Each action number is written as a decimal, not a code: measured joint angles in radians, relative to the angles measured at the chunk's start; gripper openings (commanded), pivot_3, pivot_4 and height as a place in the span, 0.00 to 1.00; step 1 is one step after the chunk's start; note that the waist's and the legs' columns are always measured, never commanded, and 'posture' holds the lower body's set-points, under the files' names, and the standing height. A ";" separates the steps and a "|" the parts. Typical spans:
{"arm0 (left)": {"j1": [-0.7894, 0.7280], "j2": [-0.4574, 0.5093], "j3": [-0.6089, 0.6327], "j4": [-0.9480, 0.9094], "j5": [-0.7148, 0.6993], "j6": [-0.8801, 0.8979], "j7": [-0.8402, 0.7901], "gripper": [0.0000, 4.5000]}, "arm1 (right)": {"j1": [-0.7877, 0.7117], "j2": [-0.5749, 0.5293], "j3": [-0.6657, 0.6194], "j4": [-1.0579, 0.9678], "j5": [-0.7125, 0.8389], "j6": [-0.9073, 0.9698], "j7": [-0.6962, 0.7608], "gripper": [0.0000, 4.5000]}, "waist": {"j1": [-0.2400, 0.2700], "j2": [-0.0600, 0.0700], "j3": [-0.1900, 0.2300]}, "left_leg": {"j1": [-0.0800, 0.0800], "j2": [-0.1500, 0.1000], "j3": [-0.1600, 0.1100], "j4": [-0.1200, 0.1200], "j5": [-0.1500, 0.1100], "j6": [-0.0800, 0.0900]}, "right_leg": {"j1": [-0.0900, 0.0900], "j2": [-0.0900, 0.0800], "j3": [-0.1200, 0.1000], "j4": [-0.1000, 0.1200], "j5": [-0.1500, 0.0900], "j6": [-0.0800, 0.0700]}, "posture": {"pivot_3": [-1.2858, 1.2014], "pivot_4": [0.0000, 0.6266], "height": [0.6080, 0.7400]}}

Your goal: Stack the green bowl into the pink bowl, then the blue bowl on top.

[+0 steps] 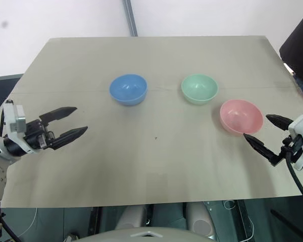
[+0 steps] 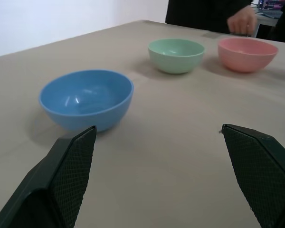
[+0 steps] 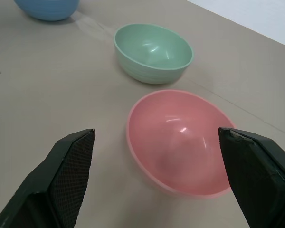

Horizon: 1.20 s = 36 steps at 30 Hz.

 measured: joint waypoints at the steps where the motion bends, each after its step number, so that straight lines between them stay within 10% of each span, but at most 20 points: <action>1: 0.001 0.001 0.000 0.000 0.000 0.002 -0.002 0.99 | -0.001 0.000 0.000 0.000 0.001 0.001 0.000 1.00 | 0.000 0.000 0.000 | 0.000 0.000 0.000 0.000 0.000 0.000 | 0.000 0.000 0.000 0.000 0.000 0.000 | 0.52 0.24 1.00; 25: 0.020 0.001 0.034 -0.063 -0.035 0.062 -0.008 0.99 | -0.132 -0.015 0.117 -0.041 0.024 0.094 -0.089 1.00 | 0.002 0.000 0.000 | 0.000 0.000 -0.001 0.000 0.000 0.000 | 0.000 0.000 0.000 0.000 0.000 0.000 | 0.52 0.24 1.00; 36: -0.014 -0.019 -0.051 -0.163 -0.076 0.067 -0.103 0.99 | -0.309 -0.062 0.465 -0.093 -0.148 0.277 -0.319 1.00 | 0.000 0.000 0.000 | -0.002 0.000 -0.003 -0.001 0.000 0.000 | -0.003 0.000 0.000 -0.001 0.000 0.000 | 0.52 0.24 1.00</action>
